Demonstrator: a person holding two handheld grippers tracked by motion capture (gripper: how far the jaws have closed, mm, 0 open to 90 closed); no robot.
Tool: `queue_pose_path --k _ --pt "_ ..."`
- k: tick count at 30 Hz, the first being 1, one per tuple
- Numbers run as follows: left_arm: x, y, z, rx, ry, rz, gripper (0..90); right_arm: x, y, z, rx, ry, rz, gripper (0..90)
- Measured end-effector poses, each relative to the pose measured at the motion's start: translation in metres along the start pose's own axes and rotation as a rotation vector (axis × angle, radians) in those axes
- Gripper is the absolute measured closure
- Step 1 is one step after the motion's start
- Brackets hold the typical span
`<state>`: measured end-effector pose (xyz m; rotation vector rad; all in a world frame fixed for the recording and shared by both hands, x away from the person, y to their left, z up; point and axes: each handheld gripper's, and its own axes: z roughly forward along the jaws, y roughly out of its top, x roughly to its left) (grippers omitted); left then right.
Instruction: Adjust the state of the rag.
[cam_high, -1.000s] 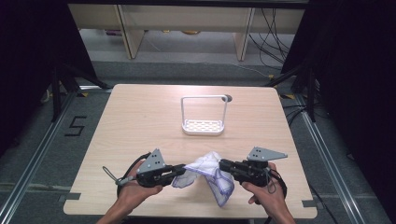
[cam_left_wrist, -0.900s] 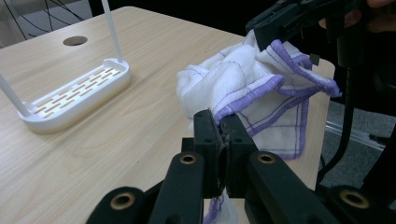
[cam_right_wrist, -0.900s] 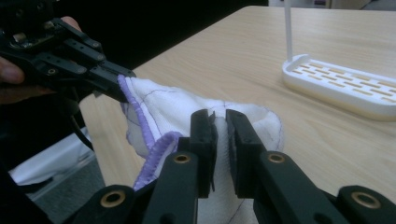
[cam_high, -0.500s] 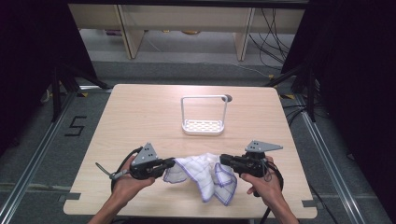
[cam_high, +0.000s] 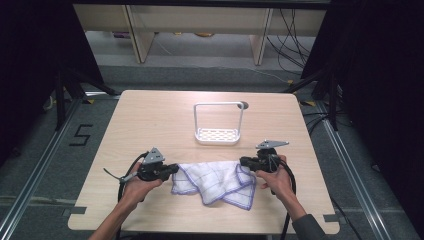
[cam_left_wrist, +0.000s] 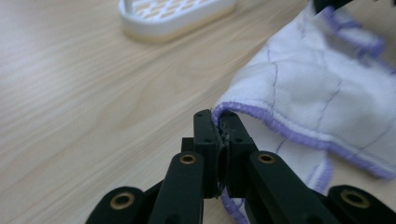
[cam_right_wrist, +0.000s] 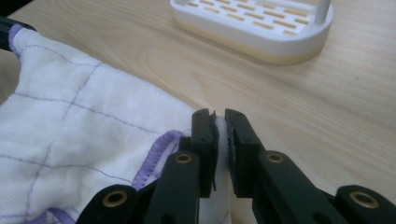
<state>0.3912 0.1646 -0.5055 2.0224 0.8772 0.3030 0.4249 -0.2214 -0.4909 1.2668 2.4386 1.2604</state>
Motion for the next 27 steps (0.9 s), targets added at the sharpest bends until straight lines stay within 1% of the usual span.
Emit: queue_pose_path --k 1,2,3,4,5,6,7,8,9,10,11,12,13,14,15,16,17,18,19,20,21,22,23,24,25,26,27 --pt "0.002 -0.002 0.002 0.008 0.002 -0.008 82.5 -0.003 0.0 0.003 0.004 0.0 -0.015 81.7" --pt "0.005 -0.004 0.001 0.025 0.012 -0.018 76.1 -0.004 -0.001 0.004 0.021 0.001 -0.012 80.1" --pt "0.007 -0.003 -0.003 -0.001 0.027 -0.049 68.1 -0.006 -0.001 0.001 0.009 -0.031 -0.003 72.4" --pt "0.007 -0.003 -0.003 -0.001 0.027 -0.049 64.9 -0.006 -0.001 0.001 0.009 -0.031 -0.003 72.4" --pt "0.005 0.002 -0.013 -0.023 0.041 -0.038 63.1 -0.004 0.002 -0.008 -0.026 -0.063 -0.019 61.6" --pt "0.005 0.002 -0.013 -0.023 0.041 -0.038 60.7 -0.001 0.004 -0.016 -0.045 -0.09 -0.031 58.9" --pt "-0.004 0.007 -0.024 -0.054 0.024 -0.038 59.3 0.003 0.005 -0.025 -0.055 -0.112 -0.054 58.1" --pt "-0.004 0.007 -0.024 -0.054 0.024 -0.038 58.2 0.003 0.005 -0.025 -0.055 -0.112 -0.054 58.1" --pt "-0.011 0.008 -0.028 -0.061 0.009 -0.03 58.2 0.008 0.005 -0.034 -0.053 -0.129 -0.075 56.5" --pt "-0.02 0.009 -0.031 -0.06 -0.012 -0.015 56.6 0.015 0.003 -0.042 -0.055 -0.142 -0.074 56.0" --pt "-0.04 0.009 -0.033 -0.064 -0.042 0.008 53.2 0.023 -0.003 -0.055 -0.049 -0.13 -0.092 55.3" --pt "-0.04 0.009 -0.033 -0.064 -0.042 0.008 51.8 0.023 -0.003 -0.055 -0.049 -0.13 -0.092 55.3" --pt "-0.061 0.009 -0.029 -0.065 -0.087 0.021 50.4 0.03 -0.011 -0.063 -0.054 -0.114 -0.09 55.3" --pt "-0.061 0.009 -0.029 -0.065 -0.087 0.021 48.9 0.03 -0.011 -0.063 -0.054 -0.114 -0.09 55.3" --pt "-0.079 0.01 -0.022 -0.039 -0.113 0.071 47.6 0.036 -0.019 -0.066 -0.047 -0.08 -0.105 55.0" --pt "-0.079 0.01 -0.022 -0.039 -0.113 0.071 46.1 0.036 -0.019 -0.066 -0.047 -0.08 -0.105 55.0" --pt "-0.095 0.009 -0.013 -0.028 -0.134 0.098 43.7 0.044 -0.028 -0.065 -0.023 -0.071 -0.108 54.7" --pt "-0.095 0.009 -0.013 -0.028 -0.134 0.098 40.8 0.044 -0.028 -0.065 -0.023 -0.071 -0.108 54.7" --pt "-0.106 0.011 -0.007 0.023 -0.142 0.143 38.4 0.05 -0.034 -0.061 0.003 -0.053 -0.123 53.6" --pt "-0.106 0.011 -0.007 0.023 -0.142 0.143 37.1 0.05 -0.034 -0.061 0.003 -0.053 -0.123 53.6" --pt "-0.111 0.011 -0.003 0.023 -0.132 0.152 37.1 0.051 -0.036 -0.058 0.015 -0.054 -0.13 53.0" --pt "-0.115 0.012 0.001 0.028 -0.118 0.164 35.2 0.052 -0.037 -0.055 0.027 -0.062 -0.14 52.5" --pt "-0.121 0.013 0.01 0.052 -0.113 0.193 32.6 0.052 -0.039 -0.047 0.051 -0.073 -0.146 52.5" --pt "-0.121 0.013 0.01 0.052 -0.113 0.193 31.3 0.052 -0.039 -0.047 0.051 -0.073 -0.146 52.5" --pt "-0.125 0.013 0.014 0.067 -0.101 0.216 31.3 0.051 -0.039 -0.043 0.051 -0.083 -0.158 53.0" --pt "-0.128 0.013 0.02 0.07 -0.089 0.228 29.5 0.049 -0.039 -0.039 0.06 -0.093 -0.174 55.1" --pt "-0.131 0.014 0.028 0.095 -0.047 0.257 29.8 0.047 -0.038 -0.032 0.084 -0.093 -0.192 70.1"
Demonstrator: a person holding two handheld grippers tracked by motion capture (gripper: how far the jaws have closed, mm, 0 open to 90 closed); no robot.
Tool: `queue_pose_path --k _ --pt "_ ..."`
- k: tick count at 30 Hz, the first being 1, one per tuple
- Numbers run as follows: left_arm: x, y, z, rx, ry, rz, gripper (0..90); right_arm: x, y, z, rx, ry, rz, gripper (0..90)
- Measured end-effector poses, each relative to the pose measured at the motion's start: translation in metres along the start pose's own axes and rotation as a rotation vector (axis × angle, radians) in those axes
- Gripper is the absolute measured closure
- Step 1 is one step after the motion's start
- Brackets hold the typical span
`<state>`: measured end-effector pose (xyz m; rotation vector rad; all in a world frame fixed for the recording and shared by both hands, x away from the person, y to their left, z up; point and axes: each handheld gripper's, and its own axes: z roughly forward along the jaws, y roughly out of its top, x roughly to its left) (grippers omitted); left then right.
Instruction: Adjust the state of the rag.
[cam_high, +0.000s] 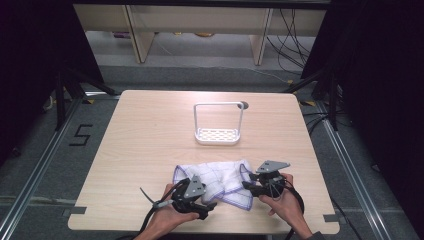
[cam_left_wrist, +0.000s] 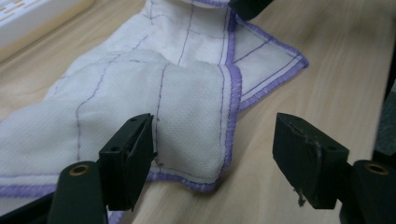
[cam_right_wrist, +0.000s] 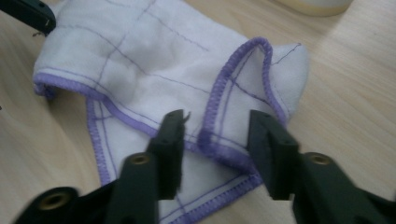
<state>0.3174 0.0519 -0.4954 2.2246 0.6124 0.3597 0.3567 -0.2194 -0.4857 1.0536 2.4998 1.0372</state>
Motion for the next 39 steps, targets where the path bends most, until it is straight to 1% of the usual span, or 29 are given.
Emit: queue_pose_path --k 1,2,3,5,6,7,9,10,12,13,14,15,16,17,19,20,21,22,23,25,26,27,28,29,30,32,36,38,39 --pt "0.0 0.0 0.0 0.0 0.0 0.0 33.4 0.0 0.0 0.0 0.0 0.0 0.0 70.1" --pt "0.0 0.001 0.003 0.006 0.025 0.01 41.4 -0.001 0.002 0.004 0.01 -0.025 -0.015 80.8" --pt "0.002 0.002 0.005 0.012 0.053 0.04 41.4 -0.001 0.002 0.004 0.01 -0.025 -0.015 80.8" --pt "0.005 0.002 0.006 0.007 0.086 0.06 59.5 -0.001 0.005 0.001 0.027 -0.021 -0.038 87.1" --pt "0.008 0.002 0.005 -0.02 0.095 0.047 68.2 -0.001 0.006 0.0 0.012 -0.029 -0.045 89.1" --pt "0.012 0.003 0.001 -0.015 0.094 0.049 74.6 -0.002 0.008 -0.002 -0.002 -0.029 -0.068 89.5" --pt "0.02 0.004 -0.007 -0.03 0.087 0.047 82.3 -0.003 0.01 -0.009 -0.016 -0.03 -0.071 89.8" --pt "0.027 0.006 -0.014 -0.069 0.096 0.026 83.6 -0.005 0.012 -0.013 -0.036 -0.032 -0.07 89.8" --pt "0.032 0.008 -0.02 -0.063 0.089 0.027 83.7 -0.007 0.013 -0.014 -0.045 -0.029 -0.075 89.8" --pt "0.036 0.009 -0.022 -0.085 0.087 0.001 83.5 -0.006 0.013 -0.015 -0.052 -0.035 -0.055 89.7" --pt "0.04 0.01 -0.025 -0.093 0.09 -0.019 83.3 -0.008 0.013 -0.016 -0.061 -0.022 -0.064 88.3" --pt "0.044 0.011 -0.026 -0.1 0.102 -0.026 82.9 -0.008 0.013 -0.017 -0.071 -0.004 -0.051 81.2" --pt "0.051 0.012 -0.029 -0.097 0.089 -0.057 82.0 -0.004 0.012 -0.018 -0.079 0.0 0.001 69.1" --pt "0.051 0.012 -0.029 -0.097 0.089 -0.057 82.3 -0.004 0.012 -0.018 -0.079 0.0 0.001 69.1" --pt "0.055 0.012 -0.029 -0.112 0.091 -0.08 82.5 0.002 0.011 -0.015 -0.056 0.028 0.015 63.7" --pt "0.057 0.011 -0.028 -0.118 0.084 -0.082 82.6 0.005 0.01 -0.013 -0.047 0.027 0.019 61.3" --pt "0.059 0.011 -0.029 -0.094 0.092 -0.064 82.7 0.008 0.01 -0.01 -0.044 0.036 0.015 59.7" --pt "0.06 0.01 -0.029 -0.091 0.096 -0.067 82.8 0.012 0.01 -0.008 -0.027 0.041 0.024 58.1" --pt "0.061 0.01 -0.029 -0.092 0.095 -0.068 83.1 0.015 0.01 -0.004 -0.044 0.043 0.024 56.9" --pt "0.062 0.01 -0.029 -0.093 0.093 -0.07 83.1 0.022 0.01 0.001 -0.028 0.025 0.026 52.4" --pt "0.063 0.01 -0.03 -0.094 0.093 -0.07 83.0 0.024 0.011 0.001 0.008 0.002 0.038 52.0" --pt "0.064 0.009 -0.029 -0.103 0.086 -0.074 83.0 0.024 0.011 0.003 0.017 -0.025 0.015 53.1" --pt "0.065 0.009 -0.03 -0.103 0.088 -0.084 82.9 0.024 0.01 0.011 0.005 -0.054 0.004 66.4" --pt "0.066 0.009 -0.031 -0.109 0.088 -0.087 82.9 0.024 0.01 0.011 0.005 -0.054 0.004 66.4" --pt "0.067 0.009 -0.032 -0.105 0.091 -0.085 82.9 0.02 0.011 0.011 0.024 -0.041 -0.044 74.7" --pt "0.069 0.009 -0.034 -0.119 0.088 -0.098 83.2 0.019 0.013 0.008 0.03 -0.033 -0.05 84.3" --pt "0.082 0.01 -0.041 -0.116 0.091 -0.108 83.6 0.013 0.022 -0.012 -0.036 -0.038 -0.055 85.9" --pt "0.091 0.012 -0.041 -0.119 0.094 -0.111 83.5 0.003 0.03 -0.021 -0.08 -0.039 -0.032 85.8" --pt "0.096 0.013 -0.04 -0.117 0.099 -0.112 83.4 -0.001 0.033 -0.024 -0.089 -0.034 0.007 85.6"
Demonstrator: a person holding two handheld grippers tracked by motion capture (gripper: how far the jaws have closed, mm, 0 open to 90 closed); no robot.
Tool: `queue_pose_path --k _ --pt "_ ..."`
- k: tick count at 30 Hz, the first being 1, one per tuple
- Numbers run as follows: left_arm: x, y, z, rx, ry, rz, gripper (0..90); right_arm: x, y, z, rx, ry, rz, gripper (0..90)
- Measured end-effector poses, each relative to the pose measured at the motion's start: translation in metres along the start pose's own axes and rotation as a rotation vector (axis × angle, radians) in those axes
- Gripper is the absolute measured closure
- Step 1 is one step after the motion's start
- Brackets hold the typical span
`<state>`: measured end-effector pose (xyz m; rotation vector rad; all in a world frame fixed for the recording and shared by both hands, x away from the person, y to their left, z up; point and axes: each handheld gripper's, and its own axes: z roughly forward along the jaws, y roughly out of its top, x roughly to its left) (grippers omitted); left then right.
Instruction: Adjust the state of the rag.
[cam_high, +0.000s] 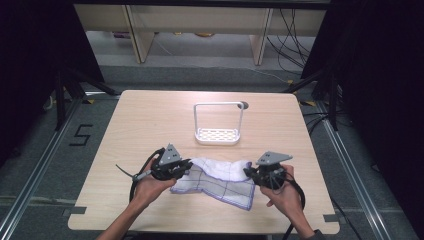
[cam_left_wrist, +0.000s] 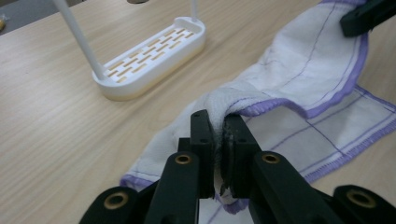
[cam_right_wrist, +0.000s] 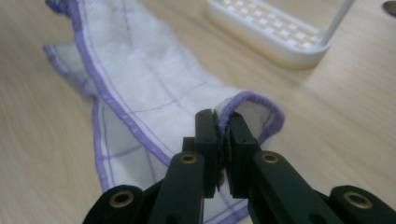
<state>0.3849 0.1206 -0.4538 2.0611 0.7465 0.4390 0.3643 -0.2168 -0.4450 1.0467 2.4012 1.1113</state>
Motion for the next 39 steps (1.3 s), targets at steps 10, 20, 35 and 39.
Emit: queue_pose_path --k 10,20,35,39 --pt "0.052 -0.017 0.052 0.088 0.062 -0.066 77.5 -0.048 0.02 0.077 0.047 -0.048 0.12 84.3" --pt "0.058 -0.032 0.043 0.075 0.042 -0.107 52.4 -0.054 0.024 0.083 0.123 -0.091 0.138 55.5" --pt "0.0 -0.075 -0.021 0.087 -0.048 -0.154 46.8 0.0 -0.029 0.008 0.118 0.028 0.095 40.8" --pt "-0.006 -0.079 -0.018 0.105 -0.047 -0.139 49.3 0.009 -0.041 0.01 0.167 0.052 0.055 41.5"
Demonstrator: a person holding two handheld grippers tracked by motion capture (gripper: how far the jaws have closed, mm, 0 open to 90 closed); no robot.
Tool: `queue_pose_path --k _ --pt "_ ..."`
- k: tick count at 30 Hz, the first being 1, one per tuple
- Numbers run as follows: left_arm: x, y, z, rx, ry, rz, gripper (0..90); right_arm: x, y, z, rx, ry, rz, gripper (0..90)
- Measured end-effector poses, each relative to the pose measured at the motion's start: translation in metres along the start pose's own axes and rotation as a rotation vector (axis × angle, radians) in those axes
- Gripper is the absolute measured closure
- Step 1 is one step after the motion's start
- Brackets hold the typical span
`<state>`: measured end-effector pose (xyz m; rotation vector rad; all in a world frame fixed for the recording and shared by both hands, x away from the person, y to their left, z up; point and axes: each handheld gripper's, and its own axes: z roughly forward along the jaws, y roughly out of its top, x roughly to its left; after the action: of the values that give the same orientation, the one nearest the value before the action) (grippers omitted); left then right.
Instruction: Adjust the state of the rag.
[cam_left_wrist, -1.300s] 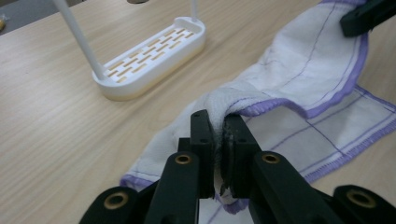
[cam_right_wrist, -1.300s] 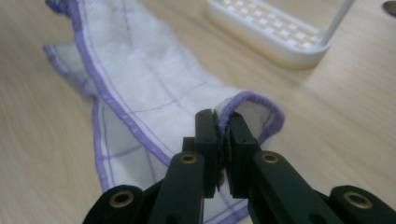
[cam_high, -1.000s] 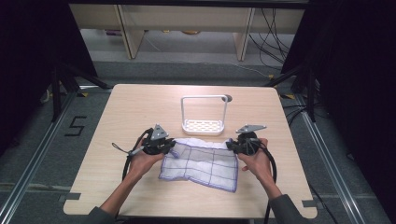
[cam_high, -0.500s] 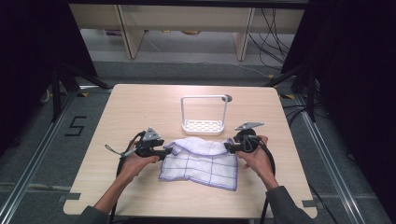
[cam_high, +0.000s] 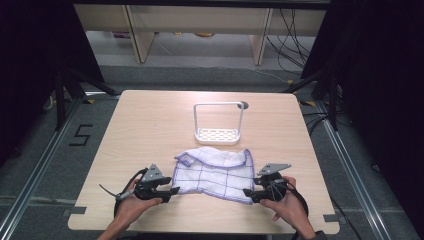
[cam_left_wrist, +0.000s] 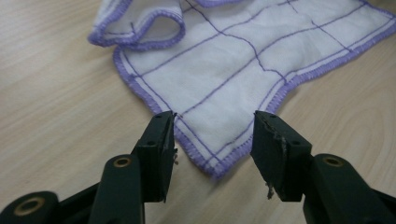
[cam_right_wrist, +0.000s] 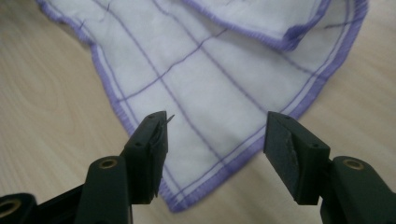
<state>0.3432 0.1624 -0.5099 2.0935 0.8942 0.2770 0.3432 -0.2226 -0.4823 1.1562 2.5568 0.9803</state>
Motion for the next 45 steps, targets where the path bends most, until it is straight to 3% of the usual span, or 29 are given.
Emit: queue_pose_path --k 1,3,6,7,8,10,12,13,14,16,17,18,19,21,23,26,29,30,32,33,35,37,38,39,40,42,43,45 --pt "-0.002 0.0 0.002 -0.007 -0.002 -0.016 49.3 0.0 0.0 0.0 0.0 0.0 0.0 41.5" --pt "-0.001 0.001 0.003 0.005 -0.003 0.008 49.7 0.006 -0.003 0.001 0.011 -0.004 0.013 41.7" --pt "-0.003 0.001 0.007 -0.002 0.004 -0.006 52.8 0.012 -0.006 0.002 0.037 -0.001 0.017 42.0" --pt "-0.001 0.001 0.007 0.014 0.004 0.017 54.1 0.011 -0.008 0.005 0.058 -0.014 -0.006 42.7" --pt "-0.003 0.001 0.01 0.007 0.0 0.006 54.1 0.011 -0.008 0.005 0.058 -0.014 -0.006 42.7" --pt "-0.002 0.001 0.011 0.032 0.006 0.03 57.3 0.012 -0.009 0.007 0.07 -0.011 -0.006 44.8" --pt "-0.003 0.001 0.013 0.018 0.017 0.039 64.0 0.011 -0.011 0.012 0.063 -0.037 -0.037 53.1" --pt "-0.003 0.001 0.013 0.018 0.017 0.039 67.1 0.011 -0.011 0.012 0.063 -0.037 -0.037 53.1" --pt "-0.002 0.001 0.013 0.03 0.022 0.06 67.1 0.011 -0.011 0.012 0.061 -0.046 -0.04 57.8" --pt "-0.002 0.001 0.014 0.022 0.033 0.075 75.3 0.009 -0.012 0.011 0.046 -0.055 -0.074 70.9" --pt "-0.002 0.001 0.014 0.022 0.032 0.08 79.3 0.011 -0.011 0.009 0.067 -0.044 -0.073 76.0" --pt "-0.004 0.001 0.014 0.025 0.033 0.099 84.4 0.011 -0.012 0.008 0.06 -0.056 -0.126 83.5" --pt "-0.004 0.001 0.014 0.025 0.033 0.099 85.3 0.011 -0.012 0.008 0.06 -0.056 -0.126 83.5" --pt "-0.009 0.0 0.009 0.025 0.019 0.107 86.1 0.013 -0.01 0.003 0.054 -0.058 -0.139 85.8" --pt "-0.018 -0.001 -0.003 0.018 -0.01 0.133 86.2 0.012 -0.011 -0.006 0.002 -0.057 -0.169 86.5" --pt "-0.026 -0.004 -0.011 0.018 -0.041 0.138 86.2 0.017 -0.016 -0.017 0.006 -0.034 -0.142 86.5" --pt "-0.043 -0.014 -0.02 0.0 -0.083 0.142 86.0 0.024 -0.028 -0.025 -0.001 -0.01 -0.15 86.5" --pt "-0.045 -0.016 -0.023 0.027 -0.085 0.173 85.9 0.026 -0.032 -0.026 -0.002 0.0 -0.145 86.5" --pt "-0.049 -0.021 -0.025 0.048 -0.091 0.178 85.6 0.028 -0.038 -0.028 0.02 0.009 -0.146 86.5" --pt "-0.05 -0.023 -0.024 0.039 -0.095 0.163 85.4 0.029 -0.041 -0.026 0.008 0.006 -0.143 86.4" --pt "-0.053 -0.027 -0.023 0.053 -0.095 0.153 85.2 0.03 -0.041 -0.025 0.048 0.013 -0.147 86.2" --pt "-0.054 -0.027 -0.024 0.062 -0.098 0.174 84.3 0.032 -0.043 -0.023 0.042 0.005 -0.158 86.0" --pt "-0.055 -0.028 -0.026 0.049 -0.113 0.146 82.8 0.033 -0.043 -0.024 0.063 0.015 -0.163 85.2" --pt "-0.055 -0.028 -0.026 0.049 -0.113 0.146 78.8 0.033 -0.043 -0.024 0.063 0.015 -0.163 85.2" --pt "-0.054 -0.028 -0.027 0.041 -0.106 0.132 78.8 0.034 -0.044 -0.022 0.053 -0.005 -0.157 83.9" --pt "-0.053 -0.027 -0.029 0.002 -0.096 0.054 64.0 0.033 -0.044 -0.023 0.048 0.003 -0.133 73.2" --pt "-0.048 -0.024 -0.032 0.001 -0.07 0.071 58.7 0.031 -0.042 -0.023 0.035 -0.002 -0.125 68.9" --pt "-0.042 -0.017 -0.034 -0.072 -0.037 -0.008 49.4 0.026 -0.036 -0.028 -0.018 -0.018 -0.108 58.9"
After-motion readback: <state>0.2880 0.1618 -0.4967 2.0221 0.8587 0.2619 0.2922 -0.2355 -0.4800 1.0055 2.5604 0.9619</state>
